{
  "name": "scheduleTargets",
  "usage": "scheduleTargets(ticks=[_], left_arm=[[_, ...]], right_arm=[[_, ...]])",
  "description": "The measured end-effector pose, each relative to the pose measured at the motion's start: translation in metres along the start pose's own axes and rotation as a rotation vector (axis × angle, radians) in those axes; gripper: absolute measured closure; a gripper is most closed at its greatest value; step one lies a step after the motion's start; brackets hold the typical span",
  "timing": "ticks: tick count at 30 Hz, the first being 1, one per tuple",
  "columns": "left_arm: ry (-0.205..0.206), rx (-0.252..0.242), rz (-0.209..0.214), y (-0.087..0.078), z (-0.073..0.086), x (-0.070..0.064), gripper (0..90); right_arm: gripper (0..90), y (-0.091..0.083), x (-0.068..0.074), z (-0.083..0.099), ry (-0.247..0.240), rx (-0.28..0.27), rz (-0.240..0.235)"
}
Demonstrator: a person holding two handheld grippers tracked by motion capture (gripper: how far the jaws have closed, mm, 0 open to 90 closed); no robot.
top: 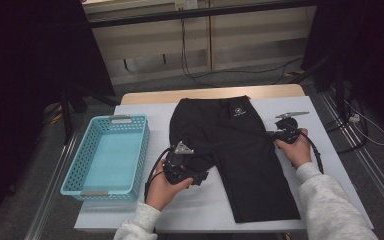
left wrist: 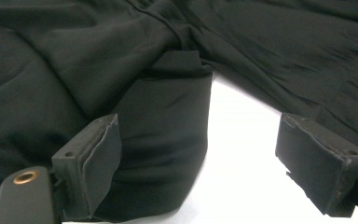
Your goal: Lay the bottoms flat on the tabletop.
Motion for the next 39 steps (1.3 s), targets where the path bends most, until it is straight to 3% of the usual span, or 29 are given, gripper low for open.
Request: scheduleTargets(ticks=[8,13,20,26,30,35,38,39], left_arm=[[0.002,0.003,-0.009,0.001,0.001,0.001,14.5],[-0.002,0.004,-0.007,-0.001,0.000,0.000,14.4],[-0.007,0.003,-0.011,-0.001,0.000,0.001,14.4],[-0.006,-0.005,-0.008,-0.002,-0.001,0.001,14.3],[-0.007,-0.011,-0.005,-0.002,-0.004,0.001,14.4],[-0.007,-0.012,-0.011,0.001,-0.005,0.001,14.4],[-0.006,0.002,-0.005,0.004,-0.003,-0.001,14.6],[-0.006,0.002,-0.007,0.004,-0.003,-0.001,14.6]], right_arm=[[90.0,-0.016,-0.014,0.011,0.047,-0.019,0.001],[89.9,-0.024,-0.023,0.014,0.070,-0.023,0.028],[89.1,-0.029,-0.027,0.016,0.065,-0.010,0.039],[63.1,-0.026,-0.031,0.009,0.024,-0.048,0.115],[62.3,-0.009,-0.035,-0.007,0.051,-0.087,0.113],[70.8,0.015,-0.038,-0.027,0.074,-0.098,0.102],[89.0,0.023,-0.039,-0.033,0.047,-0.099,0.086],[90.0,0.025,-0.039,-0.033,0.049,-0.093,0.079]])
Point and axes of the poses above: each handheld gripper's, and its own axes: y roughly forward along the jaws, z roughly out of its underside, x roughly to its left, the point moved 3 cm from there along y, roughly forward along the jaws, and after that the axes turned 9 degrees about -z, right-handed, at the moved point
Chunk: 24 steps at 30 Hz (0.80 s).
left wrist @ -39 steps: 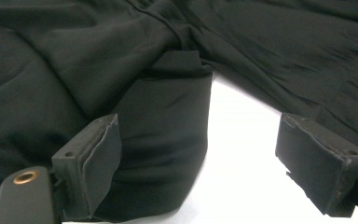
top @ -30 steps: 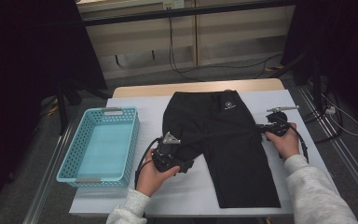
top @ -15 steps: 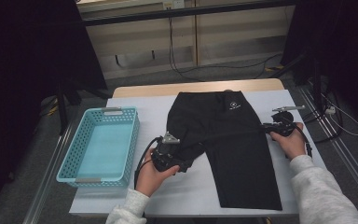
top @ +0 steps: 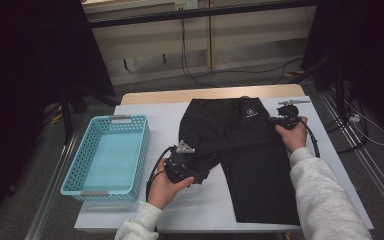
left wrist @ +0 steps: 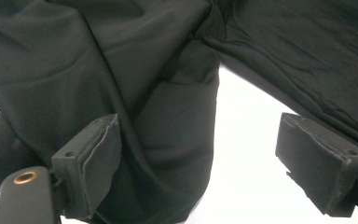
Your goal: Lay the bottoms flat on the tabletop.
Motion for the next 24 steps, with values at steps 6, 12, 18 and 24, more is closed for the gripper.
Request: scheduleTargets(ticks=[6,12,18,24], left_arm=[[0.000,-0.005,-0.006,0.000,0.000,0.001,14.6],[0.004,0.000,-0.008,0.001,0.001,0.001,14.6],[-0.004,-0.007,-0.010,-0.002,0.000,0.003,14.6],[-0.004,-0.018,-0.004,-0.003,-0.001,0.003,14.2]], right_arm=[[90.0,-0.007,-0.023,-0.001,0.113,-0.010,0.042],[82.3,-0.010,-0.034,0.000,0.188,-0.029,0.046],[57.5,-0.021,-0.026,0.004,0.144,0.023,0.069],[53.3,-0.041,-0.017,0.019,0.095,0.079,0.038]])
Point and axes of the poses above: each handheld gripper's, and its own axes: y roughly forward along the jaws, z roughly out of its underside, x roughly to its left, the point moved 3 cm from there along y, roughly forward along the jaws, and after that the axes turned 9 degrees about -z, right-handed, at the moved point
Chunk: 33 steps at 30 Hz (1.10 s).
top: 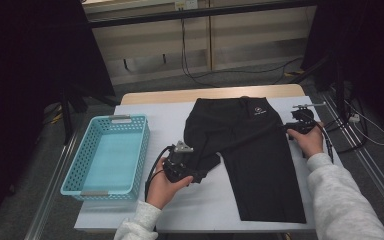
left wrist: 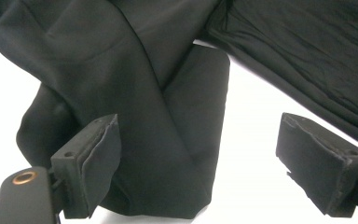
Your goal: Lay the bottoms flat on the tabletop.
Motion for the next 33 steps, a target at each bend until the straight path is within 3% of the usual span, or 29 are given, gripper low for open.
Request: scheduleTargets(ticks=[8,11,14,19,25,28,31,33], left_arm=[[0.014,-0.002,0.007,0.000,-0.001,-0.003,14.0],[0.014,0.000,0.004,0.001,0.000,-0.002,14.1],[0.019,0.001,0.006,0.001,-0.001,-0.003,14.1],[0.021,-0.002,0.005,0.001,-0.002,-0.003,14.0],[0.015,0.010,0.003,0.005,-0.001,0.000,14.3],[0.010,0.006,0.001,0.006,-0.003,0.001,14.2],[0.014,0.007,0.003,0.006,-0.004,-0.001,14.2],[0.015,0.007,0.004,0.006,-0.005,-0.002,14.2]], right_arm=[[53.3,-0.030,0.023,0.038,-0.073,0.028,-0.027],[53.1,-0.042,0.029,0.054,-0.144,0.036,0.006],[54.0,-0.053,0.032,0.069,-0.130,0.004,-0.010],[56.0,-0.069,0.038,0.088,-0.129,-0.005,-0.045],[64.9,-0.081,0.052,0.106,-0.200,0.009,-0.031],[72.6,-0.088,0.059,0.112,-0.170,0.048,-0.094],[77.8,-0.090,0.063,0.118,-0.182,0.036,-0.092],[86.5,-0.091,0.063,0.119,-0.167,0.043,-0.120]])
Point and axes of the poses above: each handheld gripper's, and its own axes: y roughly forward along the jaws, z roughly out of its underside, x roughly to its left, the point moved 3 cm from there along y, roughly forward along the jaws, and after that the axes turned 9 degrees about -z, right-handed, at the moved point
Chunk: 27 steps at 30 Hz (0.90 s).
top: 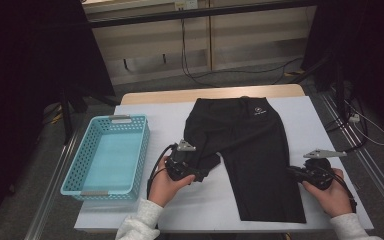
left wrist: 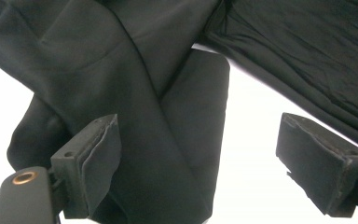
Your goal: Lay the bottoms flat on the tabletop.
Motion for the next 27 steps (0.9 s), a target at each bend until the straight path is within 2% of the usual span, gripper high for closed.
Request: scheduleTargets(ticks=[4,14,17,22,27], left_arm=[[0.003,-0.002,0.000,0.000,-0.001,-0.001,14.2],[0.013,0.002,0.001,0.001,-0.001,-0.001,14.2],[0.008,-0.002,0.000,0.000,-0.001,0.000,14.1],[0.006,0.001,-0.006,-0.001,-0.001,0.001,14.0],[0.008,0.005,-0.003,-0.001,0.000,0.000,13.9]], right_arm=[[89.5,-0.002,-0.003,0.001,0.017,-0.004,-0.028],[89.6,-0.017,-0.028,0.003,0.070,0.000,-0.004],[89.1,-0.018,-0.030,0.005,0.074,-0.006,-0.005],[89.3,-0.016,-0.024,0.004,0.038,0.006,-0.001],[89.4,-0.018,-0.028,0.004,0.052,0.004,0.008]])
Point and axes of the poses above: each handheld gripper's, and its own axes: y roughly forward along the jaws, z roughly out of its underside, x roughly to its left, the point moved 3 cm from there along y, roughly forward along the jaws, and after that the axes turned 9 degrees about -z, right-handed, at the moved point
